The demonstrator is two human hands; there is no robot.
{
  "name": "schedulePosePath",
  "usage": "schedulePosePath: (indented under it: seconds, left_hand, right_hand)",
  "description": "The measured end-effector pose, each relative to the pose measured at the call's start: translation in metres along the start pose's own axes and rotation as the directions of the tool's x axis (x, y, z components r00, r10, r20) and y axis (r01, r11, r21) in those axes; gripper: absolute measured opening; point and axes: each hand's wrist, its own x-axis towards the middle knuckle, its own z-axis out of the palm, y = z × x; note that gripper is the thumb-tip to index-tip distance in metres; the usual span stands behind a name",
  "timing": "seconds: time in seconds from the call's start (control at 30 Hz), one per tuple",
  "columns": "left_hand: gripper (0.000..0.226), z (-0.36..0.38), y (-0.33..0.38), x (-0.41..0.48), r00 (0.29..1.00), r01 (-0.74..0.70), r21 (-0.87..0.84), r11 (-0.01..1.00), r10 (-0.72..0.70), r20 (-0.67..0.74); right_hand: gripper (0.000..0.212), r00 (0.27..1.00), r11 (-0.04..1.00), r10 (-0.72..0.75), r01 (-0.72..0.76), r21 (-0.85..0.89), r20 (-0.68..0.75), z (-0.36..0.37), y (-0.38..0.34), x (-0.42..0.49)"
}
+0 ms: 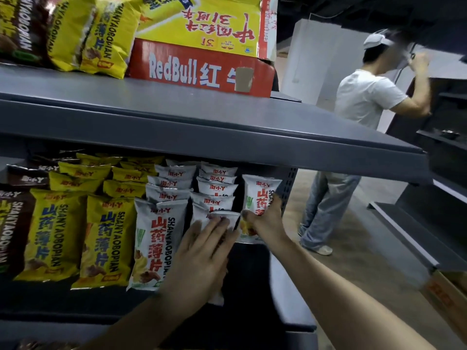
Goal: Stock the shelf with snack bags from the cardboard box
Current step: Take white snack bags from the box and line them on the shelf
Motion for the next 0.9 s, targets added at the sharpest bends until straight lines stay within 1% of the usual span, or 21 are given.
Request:
schedulePosePath:
  seconds: [0.03, 0.07, 0.17, 0.37, 0.5, 0.6, 0.67, 0.77, 0.83, 0.9]
  left_hand:
    - [0.049, 0.0, -0.005, 0.001, 1.0, 0.003, 0.008, 1.0, -0.003, -0.012]
    - [0.046, 0.0, -0.01, 0.002, 1.0, 0.003, 0.013, 1.0, -0.003, -0.006]
    - [0.048, 0.0, -0.023, 0.004, 0.999, -0.012, 0.038, 0.999, 0.011, 0.031]
    - [0.051, 0.007, -0.037, 0.007, 0.997, -0.044, 0.074, 0.996, 0.039, 0.07]
    - [0.052, 0.012, -0.041, 0.01, 0.995, -0.054, 0.091, 0.994, 0.045, 0.093]
    - [0.052, 0.014, -0.043, 0.01, 0.994, -0.059, 0.09, 0.994, 0.05, 0.101]
    - [0.052, 0.015, -0.043, 0.009, 0.993, -0.06, 0.08, 0.995, 0.052, 0.106]
    - [0.052, 0.015, -0.045, 0.009, 0.994, -0.067, 0.073, 0.995, 0.06, 0.097]
    - [0.052, 0.016, -0.045, 0.01, 0.994, -0.073, 0.078, 0.994, 0.066, 0.092]
    - [0.052, 0.017, -0.044, 0.01, 0.994, -0.072, 0.084, 0.994, 0.065, 0.083]
  right_hand:
    - [0.083, 1.0, 1.0, 0.005, -0.005, -0.012, -0.006, 0.006, 0.002, 0.006]
    - [0.085, 1.0, 1.0, 0.018, -0.018, -0.01, -0.007, 0.011, 0.004, 0.012]
    - [0.089, 0.998, 0.998, 0.059, -0.059, 0.023, -0.009, 0.023, 0.007, 0.026]
    - [0.086, 0.994, 0.995, 0.101, -0.101, -0.012, -0.037, 0.038, 0.016, 0.046]
    - [0.079, 0.998, 0.992, 0.069, -0.069, -0.106, -0.006, 0.043, 0.022, 0.05]
    - [0.083, 0.999, 0.977, 0.02, -0.014, -0.215, 0.025, 0.042, 0.024, 0.052]
    - [0.096, 0.998, 0.936, -0.015, 0.036, -0.351, 0.063, 0.034, 0.026, 0.051]
    - [0.121, 0.988, 0.835, -0.085, 0.143, -0.531, 0.132, 0.015, 0.032, 0.045]
    - [0.135, 0.973, 0.738, -0.137, 0.224, -0.637, 0.184, 0.003, 0.036, 0.04]
    - [0.14, 0.956, 0.633, -0.148, 0.289, -0.718, 0.254, -0.003, 0.039, 0.036]
